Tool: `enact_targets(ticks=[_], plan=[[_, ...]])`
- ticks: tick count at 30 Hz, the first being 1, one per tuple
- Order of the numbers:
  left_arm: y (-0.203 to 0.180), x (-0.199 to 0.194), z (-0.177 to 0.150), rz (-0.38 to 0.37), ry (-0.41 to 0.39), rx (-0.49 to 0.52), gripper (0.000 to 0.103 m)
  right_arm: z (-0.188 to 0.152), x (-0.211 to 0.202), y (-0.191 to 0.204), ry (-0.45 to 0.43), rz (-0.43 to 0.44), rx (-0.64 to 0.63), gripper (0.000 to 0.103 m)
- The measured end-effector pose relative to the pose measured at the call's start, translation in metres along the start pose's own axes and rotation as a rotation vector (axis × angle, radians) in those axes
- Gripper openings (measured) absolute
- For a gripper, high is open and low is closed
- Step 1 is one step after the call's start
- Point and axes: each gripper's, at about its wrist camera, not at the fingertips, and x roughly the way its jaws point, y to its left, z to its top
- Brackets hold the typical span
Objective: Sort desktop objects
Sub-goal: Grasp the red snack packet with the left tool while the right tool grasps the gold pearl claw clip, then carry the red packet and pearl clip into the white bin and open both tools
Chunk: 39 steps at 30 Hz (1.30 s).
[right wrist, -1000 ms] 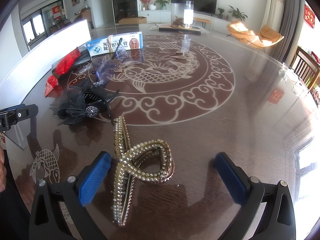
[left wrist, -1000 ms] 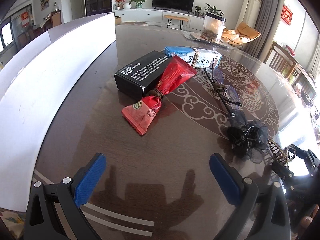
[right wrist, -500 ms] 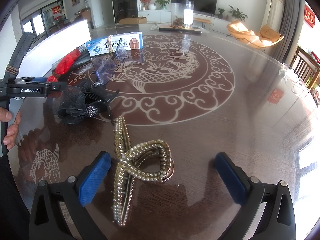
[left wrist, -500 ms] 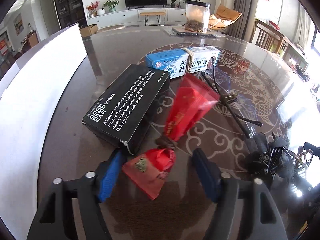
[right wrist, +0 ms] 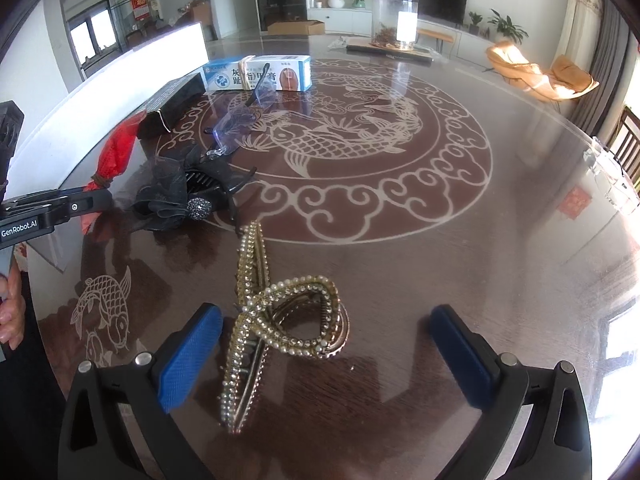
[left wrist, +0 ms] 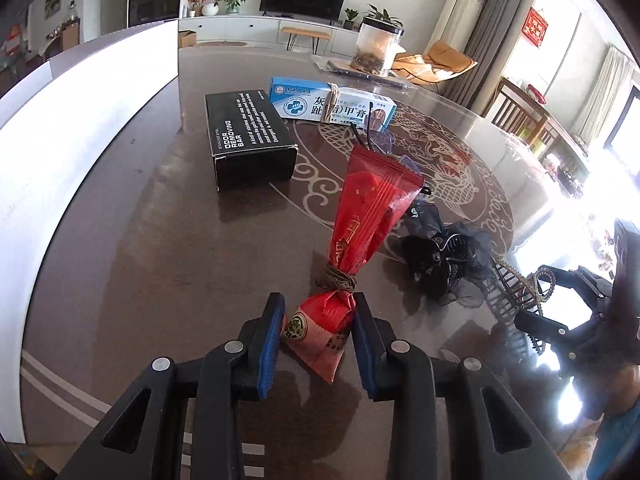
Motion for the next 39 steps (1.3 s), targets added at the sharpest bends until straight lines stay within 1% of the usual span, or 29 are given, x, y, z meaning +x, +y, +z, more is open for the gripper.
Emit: enact_targets(ticks=[3,5,7,8,9,10,11,12,13,15,18,19,21,23,26,28,30,32,34,36,39], plan=[[0.000,0.002,-0.002,0.006,-0.013,-0.004,0.033,0.006,0.001,-0.005,0.052,0.062,-0.010,0.103],[-0.005,-0.001,0.002,0.022,-0.017,0.010,0.033,0.008,0.001,-0.002,0.064,0.093,-0.001,0.103],[-0.008,-0.006,0.002,0.034,-0.017,0.022,0.033,0.008,0.002,0.004,0.068,0.090,0.019,0.103],[-0.007,-0.011,0.004,0.034,-0.017,0.023,0.033,0.007,0.000,0.008,0.063,0.074,0.033,0.103],[-0.006,-0.012,0.004,0.036,-0.017,0.021,0.033,0.005,0.000,0.010,0.059,0.040,0.047,0.102],[-0.005,-0.012,0.005,0.038,-0.018,0.016,0.033,0.002,-0.002,0.013,0.047,-0.010,0.056,0.091],[-0.004,-0.013,0.005,0.038,-0.021,0.010,0.033,-0.001,-0.005,0.016,0.032,-0.057,0.059,0.073],[-0.002,-0.014,0.006,0.034,-0.023,0.004,0.033,-0.004,-0.010,0.018,0.009,-0.066,0.056,0.061],[-0.002,-0.014,0.006,0.030,-0.025,0.000,0.033,-0.006,-0.015,0.019,-0.014,-0.050,0.053,0.049],[-0.004,-0.015,0.006,0.021,-0.027,0.002,0.033,-0.008,-0.022,0.019,-0.041,-0.040,0.055,0.043],[-0.005,-0.028,0.006,-0.010,-0.062,0.008,0.033,-0.005,-0.042,0.015,-0.083,0.004,0.103,0.043],[-0.004,-0.034,0.005,-0.023,-0.072,-0.004,0.033,-0.003,-0.049,0.016,-0.099,0.005,0.103,0.043],[0.000,-0.045,0.003,-0.048,-0.081,-0.041,0.033,-0.002,-0.055,0.018,-0.095,0.002,0.096,0.043],[0.002,-0.059,0.000,-0.061,-0.095,-0.065,0.033,-0.003,-0.057,0.017,-0.077,0.021,0.117,0.043],[0.011,-0.089,0.002,-0.064,-0.121,-0.085,0.033,0.002,-0.066,0.024,-0.085,0.052,0.118,0.043],[0.025,-0.116,0.009,-0.062,-0.154,-0.111,0.033,0.017,-0.075,0.038,-0.112,0.079,0.087,0.043],[0.047,-0.144,0.020,-0.038,-0.191,-0.137,0.033,0.039,-0.085,0.059,-0.148,0.115,0.042,0.043],[0.078,-0.171,0.031,-0.005,-0.219,-0.177,0.033,0.069,-0.093,0.083,-0.187,0.165,0.000,0.043],[0.114,-0.193,0.043,0.057,-0.234,-0.214,0.033,0.101,-0.098,0.114,-0.224,0.221,-0.045,0.043],[0.151,-0.208,0.051,0.136,-0.234,-0.249,0.033,0.132,-0.102,0.151,-0.256,0.286,-0.091,0.043],[0.207,-0.217,0.056,0.196,-0.211,-0.339,0.033,0.178,-0.101,0.215,-0.283,0.382,-0.163,0.044]])
